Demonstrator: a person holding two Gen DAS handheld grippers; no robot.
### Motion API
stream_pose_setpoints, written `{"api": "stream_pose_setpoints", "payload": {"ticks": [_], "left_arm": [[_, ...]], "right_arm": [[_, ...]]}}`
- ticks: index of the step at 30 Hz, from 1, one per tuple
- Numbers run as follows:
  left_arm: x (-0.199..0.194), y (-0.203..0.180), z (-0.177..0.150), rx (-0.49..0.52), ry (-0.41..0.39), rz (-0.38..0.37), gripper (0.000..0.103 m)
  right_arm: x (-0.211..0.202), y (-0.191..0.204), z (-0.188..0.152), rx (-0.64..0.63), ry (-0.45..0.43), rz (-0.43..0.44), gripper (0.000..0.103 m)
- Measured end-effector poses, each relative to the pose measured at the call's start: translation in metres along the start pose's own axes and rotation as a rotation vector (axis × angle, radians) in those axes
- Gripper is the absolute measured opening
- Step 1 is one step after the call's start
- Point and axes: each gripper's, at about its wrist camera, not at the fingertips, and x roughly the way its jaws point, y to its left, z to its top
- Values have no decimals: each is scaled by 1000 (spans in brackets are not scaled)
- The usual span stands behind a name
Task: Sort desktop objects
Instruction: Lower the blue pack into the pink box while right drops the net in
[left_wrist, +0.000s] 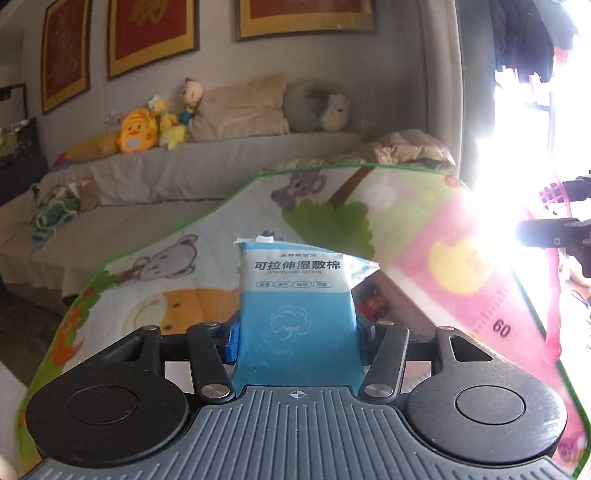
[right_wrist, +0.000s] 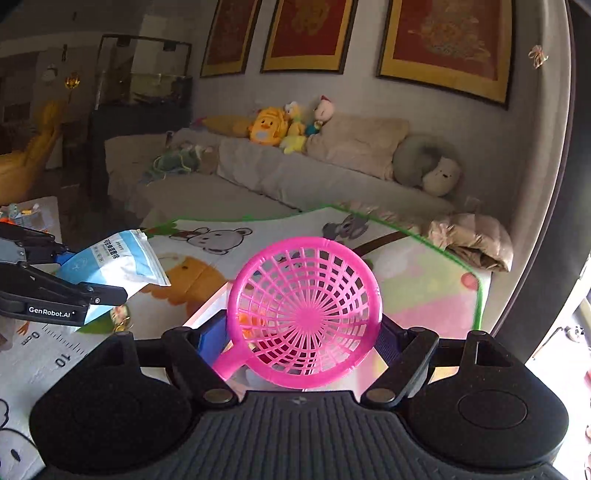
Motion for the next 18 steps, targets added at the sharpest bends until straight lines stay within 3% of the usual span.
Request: {"api": "stream_pose_setpoints", "payload": {"ticks": [3,5,7,10,12,15,18], "left_arm": [[46,-8,13,-16,-23,-31,62],[87,-7,11,-24,34,-27,73],[110,4,-3,-83,94,3,74],[109,27,-31,-148,128,-11,86],[97,37,-49,-139,128,23,92],[79,49,-72,-112,143,63,95],[62,61,-91,-128,162,47,96]], "right_arm": [[19,-9,16,-6,2,-25,80],[37,-9,19,-20,10,-27,80],[60,-9,19,-36,31,-18,80],[93,-10,15,-58,59,-29,80],[117,-11,11,-56,87,-23,80],[158,-8,2,-64,149,-6,80],[196,5,-8,-73,222,33,80]]}}
